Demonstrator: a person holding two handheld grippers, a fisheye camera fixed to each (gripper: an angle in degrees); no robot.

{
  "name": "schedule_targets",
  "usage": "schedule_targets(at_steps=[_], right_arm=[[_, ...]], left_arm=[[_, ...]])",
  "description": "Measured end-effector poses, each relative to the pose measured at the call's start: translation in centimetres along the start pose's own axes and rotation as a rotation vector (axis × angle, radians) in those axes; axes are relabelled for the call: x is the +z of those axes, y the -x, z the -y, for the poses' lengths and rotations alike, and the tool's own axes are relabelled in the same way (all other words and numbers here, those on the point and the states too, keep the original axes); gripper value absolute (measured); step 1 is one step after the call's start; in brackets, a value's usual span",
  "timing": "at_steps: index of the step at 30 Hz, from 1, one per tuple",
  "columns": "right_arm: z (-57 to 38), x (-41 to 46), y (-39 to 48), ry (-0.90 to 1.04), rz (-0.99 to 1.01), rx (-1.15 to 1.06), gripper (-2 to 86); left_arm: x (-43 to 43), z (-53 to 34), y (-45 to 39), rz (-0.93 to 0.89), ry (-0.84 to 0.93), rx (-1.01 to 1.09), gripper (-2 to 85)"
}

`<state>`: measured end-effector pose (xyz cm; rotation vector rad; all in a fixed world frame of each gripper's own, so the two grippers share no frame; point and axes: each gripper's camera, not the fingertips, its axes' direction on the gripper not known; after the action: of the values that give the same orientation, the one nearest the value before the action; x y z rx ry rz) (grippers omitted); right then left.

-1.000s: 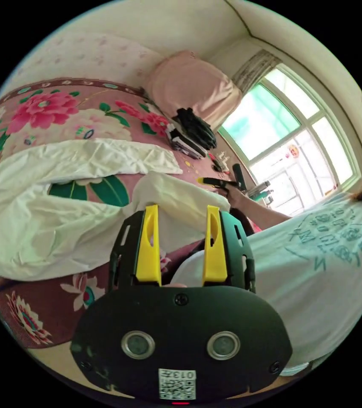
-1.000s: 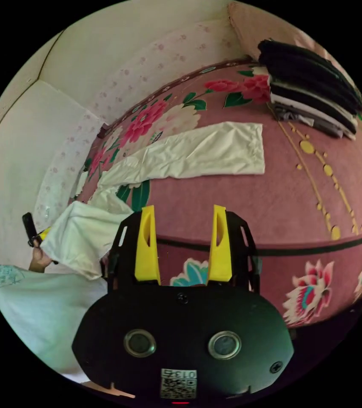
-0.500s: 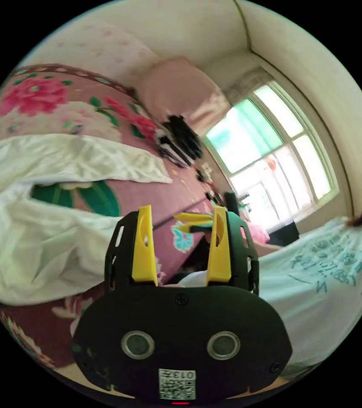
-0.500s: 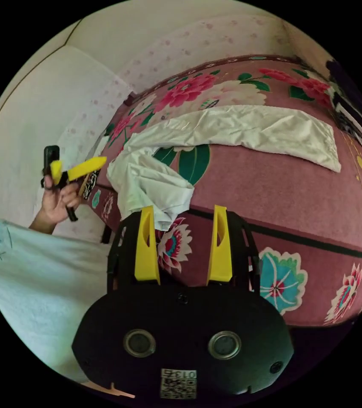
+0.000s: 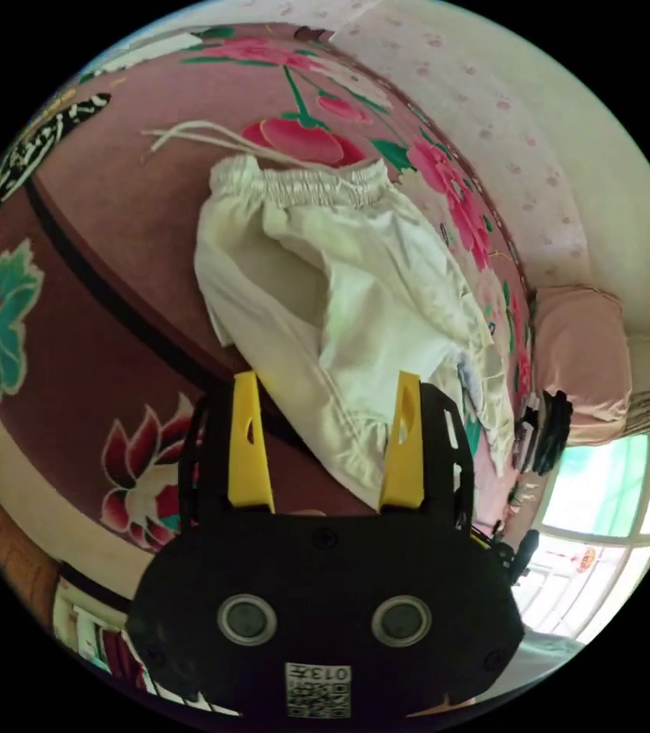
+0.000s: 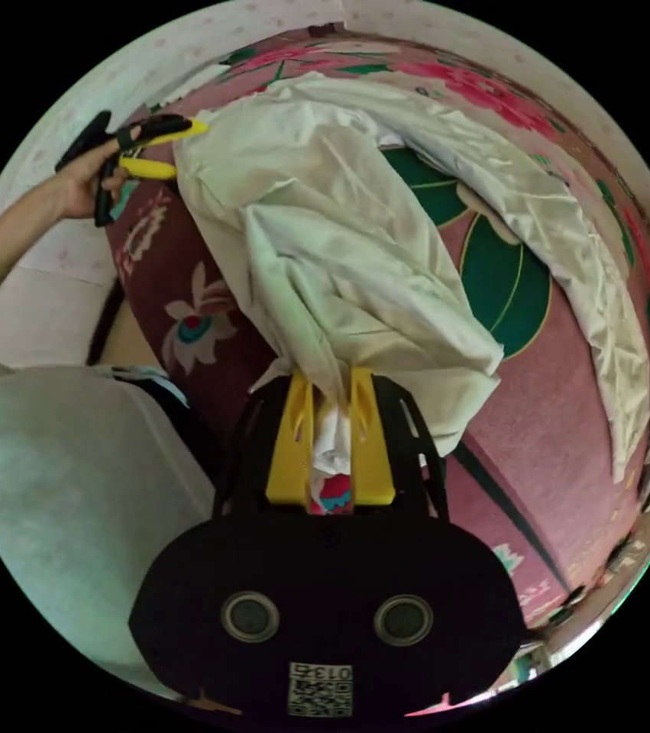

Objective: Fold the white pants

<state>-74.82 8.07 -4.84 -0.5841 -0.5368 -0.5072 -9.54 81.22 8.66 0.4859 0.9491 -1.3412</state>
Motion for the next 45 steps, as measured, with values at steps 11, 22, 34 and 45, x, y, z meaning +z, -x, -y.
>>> schedule_targets(at_steps=[11, 22, 34, 45], right_arm=[[-26.0, -15.6, -15.3, -0.914, 0.501, 0.504, 2.0], [-52.0, -4.2, -16.2, -0.768, 0.534, 1.349, 13.2], [-52.5, -10.5, -7.8, -0.505, 0.219, 1.189, 15.3], [-43.2, -13.8, -3.5, -0.008, -0.143, 0.823, 3.6]], left_arm=[[-10.4, -5.7, -2.2, -0.283, -0.166, 0.187, 0.7], [-5.1, -16.7, 5.7, -0.306, 0.045, -0.143, 9.0], [-4.4, -7.9, 4.2, 0.07, 0.016, -0.103, 17.3], [-3.6, -5.0, -0.9, 0.185, 0.11, 0.034, 0.7]])
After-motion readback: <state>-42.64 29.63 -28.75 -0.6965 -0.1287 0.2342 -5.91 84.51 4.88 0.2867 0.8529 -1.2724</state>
